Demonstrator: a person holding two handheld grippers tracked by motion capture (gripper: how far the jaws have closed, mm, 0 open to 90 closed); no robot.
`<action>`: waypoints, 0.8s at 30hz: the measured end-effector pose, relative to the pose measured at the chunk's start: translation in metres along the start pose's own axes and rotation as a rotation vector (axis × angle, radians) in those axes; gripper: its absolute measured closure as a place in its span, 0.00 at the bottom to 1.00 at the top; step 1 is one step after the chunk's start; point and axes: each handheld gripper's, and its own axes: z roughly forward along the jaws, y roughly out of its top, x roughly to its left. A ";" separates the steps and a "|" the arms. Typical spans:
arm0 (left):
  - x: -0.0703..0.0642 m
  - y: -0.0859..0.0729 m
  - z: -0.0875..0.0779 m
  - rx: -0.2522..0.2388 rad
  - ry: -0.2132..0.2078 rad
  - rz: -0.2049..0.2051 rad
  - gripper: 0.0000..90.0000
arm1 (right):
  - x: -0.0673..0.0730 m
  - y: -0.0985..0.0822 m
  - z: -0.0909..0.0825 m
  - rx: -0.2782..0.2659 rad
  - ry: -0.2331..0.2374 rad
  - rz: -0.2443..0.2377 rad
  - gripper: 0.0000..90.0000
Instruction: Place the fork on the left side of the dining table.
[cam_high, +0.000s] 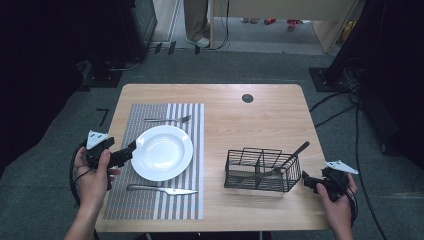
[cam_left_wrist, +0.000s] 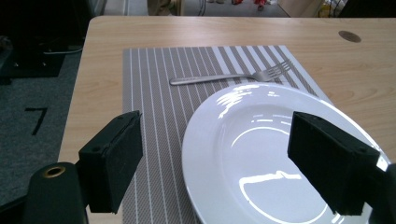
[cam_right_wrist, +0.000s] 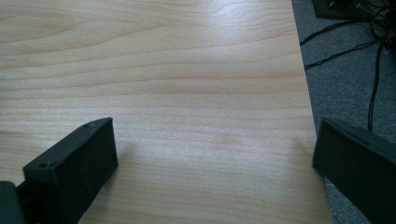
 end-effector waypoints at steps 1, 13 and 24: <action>0.000 0.000 0.000 0.000 0.000 0.000 0.20 | 0.000 0.000 0.000 0.000 0.000 0.000 0.00; 0.022 -0.053 -0.014 0.043 0.048 -0.030 0.20 | 0.000 0.000 0.000 0.002 0.000 0.000 0.00; 0.029 -0.080 -0.007 0.112 0.090 0.012 0.20 | 0.000 0.000 0.000 0.002 -0.001 0.000 0.00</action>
